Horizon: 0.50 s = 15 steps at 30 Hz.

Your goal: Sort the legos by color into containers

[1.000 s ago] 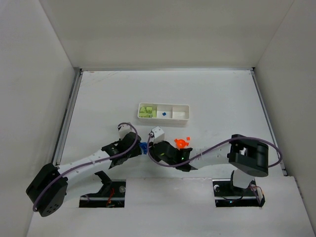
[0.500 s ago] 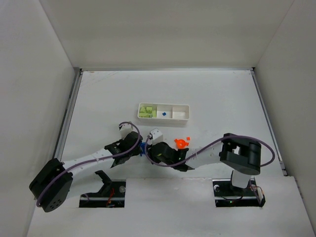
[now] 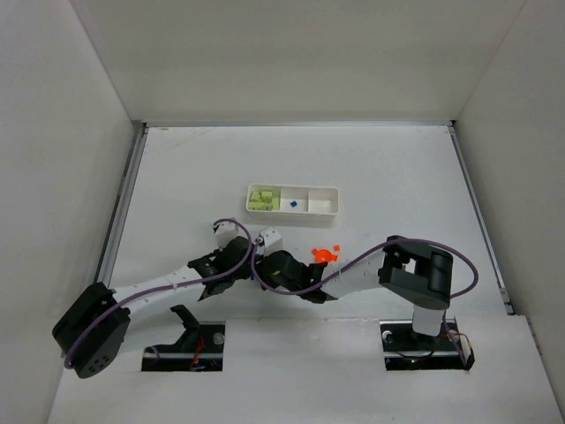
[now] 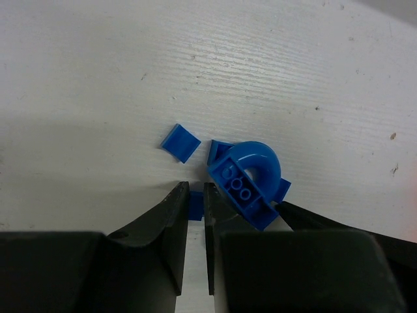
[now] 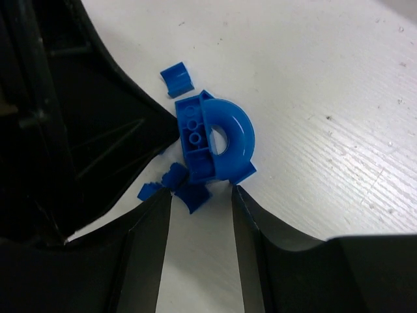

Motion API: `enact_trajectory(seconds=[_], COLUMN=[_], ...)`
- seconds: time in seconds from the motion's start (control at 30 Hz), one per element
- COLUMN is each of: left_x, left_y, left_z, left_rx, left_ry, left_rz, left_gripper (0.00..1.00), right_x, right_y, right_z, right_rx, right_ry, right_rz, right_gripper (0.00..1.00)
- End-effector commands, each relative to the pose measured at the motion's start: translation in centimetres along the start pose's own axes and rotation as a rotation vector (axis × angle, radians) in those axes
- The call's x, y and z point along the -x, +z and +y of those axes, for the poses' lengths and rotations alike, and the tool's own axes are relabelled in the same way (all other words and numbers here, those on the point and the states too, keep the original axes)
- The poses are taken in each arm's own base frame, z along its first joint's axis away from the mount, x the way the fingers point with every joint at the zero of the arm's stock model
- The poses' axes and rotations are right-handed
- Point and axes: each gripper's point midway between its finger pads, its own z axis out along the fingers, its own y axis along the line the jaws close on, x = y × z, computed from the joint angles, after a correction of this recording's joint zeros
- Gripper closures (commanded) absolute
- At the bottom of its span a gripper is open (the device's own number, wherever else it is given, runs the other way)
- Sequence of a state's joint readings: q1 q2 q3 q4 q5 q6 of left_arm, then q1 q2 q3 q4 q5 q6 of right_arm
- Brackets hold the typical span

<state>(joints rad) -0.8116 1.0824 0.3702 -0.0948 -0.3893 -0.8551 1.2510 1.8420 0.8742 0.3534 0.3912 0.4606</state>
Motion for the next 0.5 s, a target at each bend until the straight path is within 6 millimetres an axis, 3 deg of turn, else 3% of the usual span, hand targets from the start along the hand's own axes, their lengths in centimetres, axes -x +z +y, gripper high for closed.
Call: enact_trajectory(seconds=[0.0, 0.2, 0.47], left_x=[-0.8, 1.2, 5.3], left_y=[-0.1, -1.0, -2.8], left_z=[1.9, 1.6, 0.6], left_rx=[0.063, 0.025, -0.065], left_ry=[0.030, -0.048, -0.183], left_rz=[0.013, -0.049, -0.146], left_gripper=[0.91, 0.92, 0.93], right_x=[0.7, -0.1, -0.8], right_y=[0.9, 1.2, 0.7], right_z=[0.9, 0.6, -0.6], right_rx=[0.027, 0.020, -0.020], right_ry=[-0.014, -0.025, -0.031], right_rz=[-0.013, 0.009, 0.007], right_gripper=[0.53, 0.60, 0.54])
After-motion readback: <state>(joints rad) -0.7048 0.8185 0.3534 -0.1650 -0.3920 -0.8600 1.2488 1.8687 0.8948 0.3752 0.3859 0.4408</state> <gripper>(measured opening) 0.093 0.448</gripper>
